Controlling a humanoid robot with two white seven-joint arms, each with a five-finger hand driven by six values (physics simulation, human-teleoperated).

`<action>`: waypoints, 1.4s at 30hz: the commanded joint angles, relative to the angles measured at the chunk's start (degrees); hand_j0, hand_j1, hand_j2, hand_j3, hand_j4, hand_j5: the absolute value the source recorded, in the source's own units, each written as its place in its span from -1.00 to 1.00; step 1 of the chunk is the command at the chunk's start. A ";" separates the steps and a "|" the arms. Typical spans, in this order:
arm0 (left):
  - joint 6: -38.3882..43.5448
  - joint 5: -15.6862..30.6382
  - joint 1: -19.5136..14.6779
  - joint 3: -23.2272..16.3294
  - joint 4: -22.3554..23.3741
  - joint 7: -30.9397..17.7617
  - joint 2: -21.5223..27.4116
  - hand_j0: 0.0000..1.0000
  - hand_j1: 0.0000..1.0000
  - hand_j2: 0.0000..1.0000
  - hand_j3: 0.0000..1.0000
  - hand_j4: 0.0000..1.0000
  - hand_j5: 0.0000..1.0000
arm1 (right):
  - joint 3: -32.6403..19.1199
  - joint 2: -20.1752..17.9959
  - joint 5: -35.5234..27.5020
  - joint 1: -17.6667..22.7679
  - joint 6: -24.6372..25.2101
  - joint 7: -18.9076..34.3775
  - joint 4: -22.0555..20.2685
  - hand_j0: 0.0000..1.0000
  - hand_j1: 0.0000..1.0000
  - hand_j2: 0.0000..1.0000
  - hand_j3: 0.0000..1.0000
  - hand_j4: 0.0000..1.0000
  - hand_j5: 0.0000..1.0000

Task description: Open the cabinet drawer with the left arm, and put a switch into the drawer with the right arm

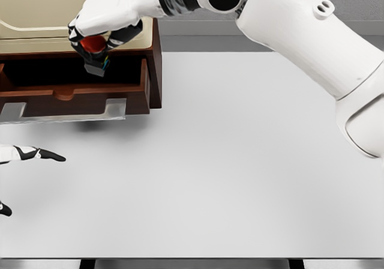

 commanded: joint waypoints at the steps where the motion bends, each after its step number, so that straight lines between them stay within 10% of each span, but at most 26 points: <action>1: 0.14 0.29 -0.07 0.01 0.00 0.01 0.04 1.00 1.00 1.00 1.00 1.00 1.00 | 0.75 0.90 -0.30 0.00 0.18 0.00 1.35 -0.28 -0.28 -0.28 -0.28 -0.28 -0.28; 19: 0.14 -0.76 0.10 0.01 0.00 0.01 -0.05 1.00 1.00 1.00 1.00 1.00 1.00 | 0.83 5.55 0.49 -1.23 0.18 0.00 10.49 -0.26 -0.26 -0.26 -0.26 -0.26 -0.26; 23: 0.14 -0.85 0.19 0.09 0.00 0.01 -0.05 1.00 1.00 1.00 1.00 1.00 1.00 | 0.83 5.55 0.49 -1.41 0.18 0.00 10.49 0.05 0.05 0.05 0.05 0.05 0.05; 24: 0.14 -0.85 0.19 0.09 0.00 0.01 -0.05 1.00 1.00 1.00 1.00 1.00 1.00 | 1.27 5.55 1.10 -1.41 0.18 0.00 10.49 0.92 0.92 0.92 0.92 0.92 0.92; 32: 0.14 -1.82 0.19 0.01 0.00 0.01 -0.22 1.00 1.00 1.00 1.00 1.00 1.00 | 1.62 5.55 3.22 -2.02 0.18 0.00 9.61 1.00 1.00 1.00 1.00 1.00 1.00; 37: 0.14 -1.82 0.19 0.09 0.00 0.01 -0.49 1.00 1.00 1.00 1.00 1.00 1.00 | 1.54 1.25 3.13 -1.67 0.18 0.00 -4.53 1.00 1.00 1.00 1.00 1.00 1.00; 42: 0.14 -1.82 0.19 0.09 0.00 0.01 -0.84 1.00 1.00 1.00 1.00 1.00 1.00 | -2.50 -13.51 3.30 1.58 0.18 0.00 -25.36 1.00 1.00 1.00 1.00 1.00 1.00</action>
